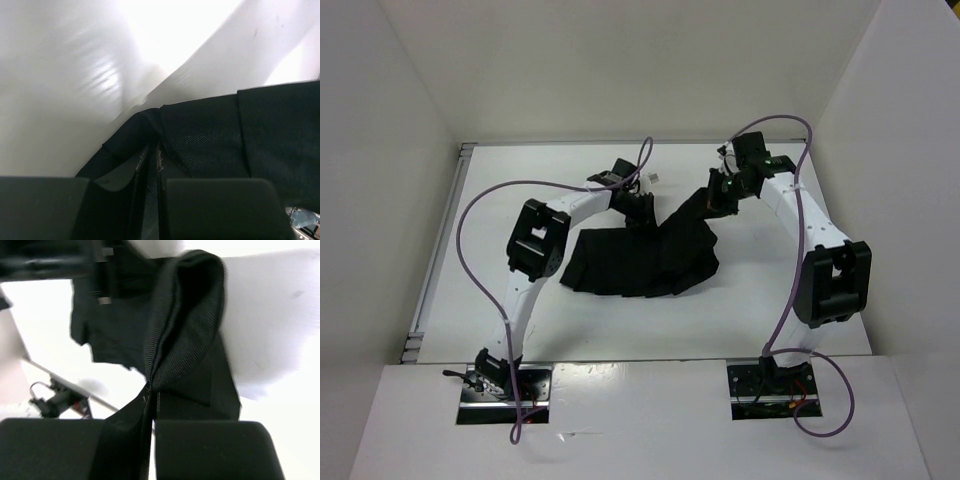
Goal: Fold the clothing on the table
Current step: Fold the skirt
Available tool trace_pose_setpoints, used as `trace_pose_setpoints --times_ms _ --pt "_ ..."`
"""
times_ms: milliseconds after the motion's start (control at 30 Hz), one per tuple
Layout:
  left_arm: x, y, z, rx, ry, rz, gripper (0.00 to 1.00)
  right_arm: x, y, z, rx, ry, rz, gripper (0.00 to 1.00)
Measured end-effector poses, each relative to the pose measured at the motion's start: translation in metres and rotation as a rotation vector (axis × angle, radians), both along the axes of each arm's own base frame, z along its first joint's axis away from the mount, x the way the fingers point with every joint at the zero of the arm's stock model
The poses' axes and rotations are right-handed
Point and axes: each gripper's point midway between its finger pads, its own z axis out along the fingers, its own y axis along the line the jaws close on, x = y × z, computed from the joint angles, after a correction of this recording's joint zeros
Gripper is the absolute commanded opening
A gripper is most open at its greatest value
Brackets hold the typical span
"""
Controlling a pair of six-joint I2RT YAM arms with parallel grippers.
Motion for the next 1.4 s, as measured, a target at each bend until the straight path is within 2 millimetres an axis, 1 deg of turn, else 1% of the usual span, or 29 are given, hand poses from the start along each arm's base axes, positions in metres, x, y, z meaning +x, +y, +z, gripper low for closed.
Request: trace_pose_setpoints --times_ms 67,167,233,300,333,367,400,433,500,567,633,667,700,733,767,800,833,867,933,967,1000,1067,1100,1133,1400 --pt "-0.003 -0.010 0.000 -0.009 0.007 -0.007 0.16 -0.001 0.008 0.008 0.032 -0.009 0.031 0.00" --pt "-0.003 -0.033 0.002 -0.041 0.013 -0.031 0.16 -0.004 0.019 0.019 0.076 -0.022 0.074 0.00" --pt "-0.002 -0.050 0.003 -0.061 0.007 -0.050 0.22 -0.006 0.024 0.024 0.094 -0.028 0.097 0.00" --pt "-0.001 -0.060 0.006 -0.069 0.005 -0.053 0.31 -0.007 0.026 0.026 0.102 -0.032 0.110 0.00" --pt "-0.003 -0.062 0.006 -0.062 0.005 -0.052 0.41 -0.007 0.026 0.026 0.104 -0.030 0.113 0.00" --pt "-0.004 -0.061 0.010 -0.056 0.000 -0.047 0.47 -0.008 0.027 0.027 0.106 -0.030 0.117 0.00" --pt "-0.003 -0.057 0.013 -0.049 0.001 -0.033 0.48 -0.009 0.028 0.028 0.110 -0.030 0.121 0.00" --pt "-0.003 -0.050 0.017 -0.038 0.003 -0.012 0.50 -0.009 0.029 0.028 0.112 -0.030 0.125 0.00" --pt "0.001 -0.022 0.027 -0.004 0.003 0.048 0.51 -0.010 0.031 0.029 0.115 -0.033 0.134 0.00" --pt "0.015 0.019 0.046 0.024 -0.014 0.136 0.51 -0.010 0.032 0.030 0.115 -0.037 0.141 0.00" --pt "0.034 0.069 0.068 0.056 -0.067 0.243 0.51 -0.009 0.034 0.032 0.114 -0.041 0.148 0.00" --pt "0.042 0.093 0.078 0.070 -0.093 0.295 0.48 -0.009 0.035 0.032 0.113 -0.044 0.153 0.00" --pt "0.050 0.122 0.087 0.093 -0.123 0.361 0.44 -0.009 0.037 0.033 0.113 -0.044 0.158 0.00" --pt "0.054 0.145 0.092 0.115 -0.140 0.413 0.37 -0.008 0.039 0.033 0.113 -0.046 0.165 0.00" --pt "0.055 0.169 0.095 0.143 -0.152 0.461 0.33 -0.008 0.042 0.034 0.113 -0.047 0.172 0.00" --pt "0.054 0.187 0.093 0.173 -0.155 0.497 0.30 -0.008 0.045 0.034 0.113 -0.047 0.179 0.00" --pt "0.050 0.200 0.088 0.202 -0.148 0.523 0.27 -0.008 0.049 0.034 0.114 -0.047 0.188 0.00" --pt "0.045 0.210 0.078 0.231 -0.137 0.539 0.25 -0.009 0.052 0.034 0.114 -0.048 0.196 0.00" --pt "0.023 0.219 0.051 0.298 -0.070 0.542 0.21 -0.008 0.060 0.034 0.115 -0.047 0.212 0.00" --pt "0.011 0.221 0.035 0.332 -0.035 0.529 0.21 -0.009 0.065 0.035 0.117 -0.048 0.220 0.00" --pt "-0.003 0.222 0.020 0.366 0.007 0.516 0.19 -0.009 0.070 0.034 0.117 -0.045 0.230 0.00" --pt "-0.027 0.223 -0.001 0.412 0.076 0.491 0.18 -0.011 0.081 0.033 0.118 -0.037 0.250 0.00" --pt "-0.035 0.221 -0.008 0.424 0.097 0.477 0.18 -0.012 0.088 0.031 0.118 -0.031 0.263 0.00" --pt "-0.041 0.217 -0.010 0.416 0.116 0.465 0.18 -0.013 0.093 0.029 0.118 -0.025 0.273 0.00" --pt "-0.048 0.188 -0.010 0.332 0.088 0.402 0.18 -0.023 0.144 0.000 0.107 0.045 0.359 0.00"
